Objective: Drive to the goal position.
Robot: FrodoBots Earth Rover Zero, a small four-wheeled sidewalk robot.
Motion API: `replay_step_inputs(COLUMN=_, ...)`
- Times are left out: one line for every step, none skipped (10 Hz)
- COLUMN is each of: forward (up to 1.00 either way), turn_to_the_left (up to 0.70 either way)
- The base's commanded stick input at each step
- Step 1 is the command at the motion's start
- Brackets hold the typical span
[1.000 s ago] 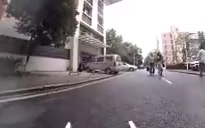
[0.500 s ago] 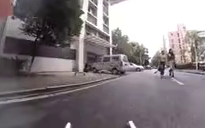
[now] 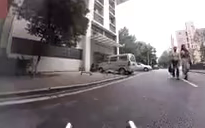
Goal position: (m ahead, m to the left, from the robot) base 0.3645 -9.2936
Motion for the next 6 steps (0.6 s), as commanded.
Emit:
replay_step_inputs(forward=0.45, turn_to_the_left=0.27)
replay_step_inputs(forward=0.45, turn_to_the_left=0.27)
replay_step_inputs(forward=0.45, turn_to_the_left=0.21)
replay_step_inputs(forward=0.45, turn_to_the_left=-0.06)
replay_step_inputs(forward=0.45, turn_to_the_left=-0.27)
replay_step_inputs(forward=0.45, turn_to_the_left=-0.27)
